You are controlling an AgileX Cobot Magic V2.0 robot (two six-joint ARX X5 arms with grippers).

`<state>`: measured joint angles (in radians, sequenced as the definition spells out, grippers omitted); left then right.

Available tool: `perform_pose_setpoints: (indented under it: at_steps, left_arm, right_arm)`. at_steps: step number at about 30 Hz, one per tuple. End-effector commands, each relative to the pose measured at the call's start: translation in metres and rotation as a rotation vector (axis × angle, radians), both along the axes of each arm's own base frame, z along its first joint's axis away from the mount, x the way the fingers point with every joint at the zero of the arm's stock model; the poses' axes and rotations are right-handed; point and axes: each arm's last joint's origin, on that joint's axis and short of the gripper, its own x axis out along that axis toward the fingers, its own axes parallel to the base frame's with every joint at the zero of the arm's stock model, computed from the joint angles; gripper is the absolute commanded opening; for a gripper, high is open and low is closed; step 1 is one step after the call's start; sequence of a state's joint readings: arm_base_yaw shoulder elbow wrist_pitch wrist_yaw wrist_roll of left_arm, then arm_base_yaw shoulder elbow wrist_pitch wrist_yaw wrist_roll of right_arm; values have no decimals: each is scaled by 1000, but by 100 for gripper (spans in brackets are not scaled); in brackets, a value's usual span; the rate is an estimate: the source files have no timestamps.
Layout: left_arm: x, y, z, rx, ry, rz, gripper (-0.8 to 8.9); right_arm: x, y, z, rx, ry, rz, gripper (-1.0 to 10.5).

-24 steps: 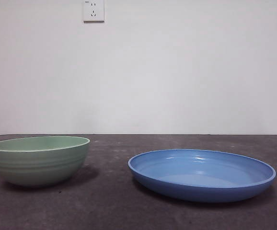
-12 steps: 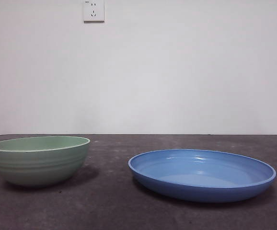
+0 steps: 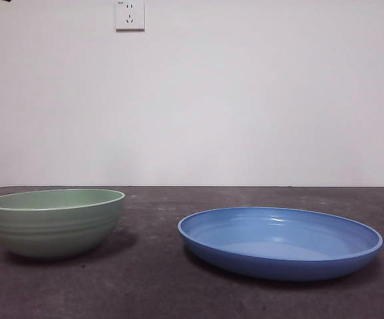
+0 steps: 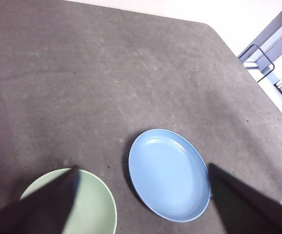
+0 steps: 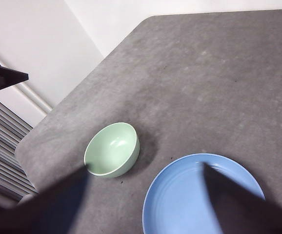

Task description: Place the green bowl on the blue plate

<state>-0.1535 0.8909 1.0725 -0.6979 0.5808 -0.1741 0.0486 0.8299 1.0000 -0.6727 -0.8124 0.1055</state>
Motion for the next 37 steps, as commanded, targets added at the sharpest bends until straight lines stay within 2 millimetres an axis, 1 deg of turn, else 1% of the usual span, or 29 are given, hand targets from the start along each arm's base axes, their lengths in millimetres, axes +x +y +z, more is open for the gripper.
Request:
perform_pose_setpoints:
  at_steps: [1,6,11,15,18,24,32,37]
  left_arm:
    - [1,-1,7,1,-37,-10,595]
    - [1,0,7,3,-37,-11,604]
    - [2,0,6,41,-60,-19,598]
    - [7,1,2,86,-37,50,594]
    - [15,3,-6,138,21,115,594]
    - [45,4,-35,235,202,144,594]
    - [93,0,-87,327,422,112,593]
    - [115,-3,-122,366,541,76,593]
  right_arm:
    - [0,1,6,-3,-29,12,620]
    - [0,1,6,-3,-29,12,632]
    - [0,1,6,-2,-28,12,632]
    - [0,1,6,1,-25,12,632]
    - [0,1,6,1,-25,12,632]
    - [0,1,6,2,-25,14,632]
    - [0,1,6,3,-23,13,632]
    - [0,1,6,3,-23,13,632]
